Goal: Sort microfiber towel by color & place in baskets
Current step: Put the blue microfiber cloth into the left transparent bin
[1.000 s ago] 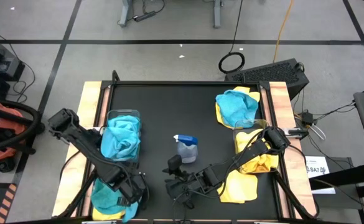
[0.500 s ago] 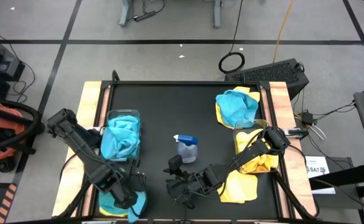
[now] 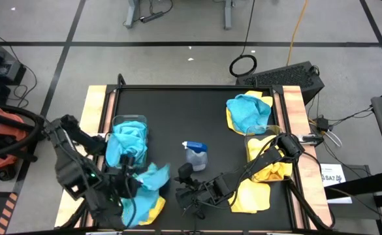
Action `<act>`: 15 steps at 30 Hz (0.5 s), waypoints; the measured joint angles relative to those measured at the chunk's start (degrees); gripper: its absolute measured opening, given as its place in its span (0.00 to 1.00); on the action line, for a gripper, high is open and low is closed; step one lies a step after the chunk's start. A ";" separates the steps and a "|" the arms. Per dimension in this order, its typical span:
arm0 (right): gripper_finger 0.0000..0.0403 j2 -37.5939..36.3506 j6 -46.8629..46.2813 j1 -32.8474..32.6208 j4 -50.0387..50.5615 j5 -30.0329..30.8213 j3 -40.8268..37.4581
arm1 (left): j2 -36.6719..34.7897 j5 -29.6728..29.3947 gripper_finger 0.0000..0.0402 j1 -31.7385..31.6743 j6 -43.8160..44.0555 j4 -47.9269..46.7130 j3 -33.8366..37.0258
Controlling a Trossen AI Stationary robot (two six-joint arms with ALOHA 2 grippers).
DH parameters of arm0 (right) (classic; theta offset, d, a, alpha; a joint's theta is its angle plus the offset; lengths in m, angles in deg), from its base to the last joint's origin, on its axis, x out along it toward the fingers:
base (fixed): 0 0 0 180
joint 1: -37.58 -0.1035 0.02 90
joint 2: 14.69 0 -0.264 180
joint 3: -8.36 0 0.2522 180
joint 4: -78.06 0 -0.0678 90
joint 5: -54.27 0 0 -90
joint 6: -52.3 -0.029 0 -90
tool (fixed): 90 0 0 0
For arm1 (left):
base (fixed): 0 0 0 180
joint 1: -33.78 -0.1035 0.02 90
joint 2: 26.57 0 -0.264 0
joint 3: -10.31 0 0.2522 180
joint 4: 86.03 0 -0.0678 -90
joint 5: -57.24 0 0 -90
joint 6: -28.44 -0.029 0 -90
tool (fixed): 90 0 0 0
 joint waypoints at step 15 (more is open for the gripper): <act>0.53 0.02 -0.37 -0.11 0.24 -0.13 0.00 | -4.00 -13.75 0.00 0.28 -6.57 -5.21 -5.81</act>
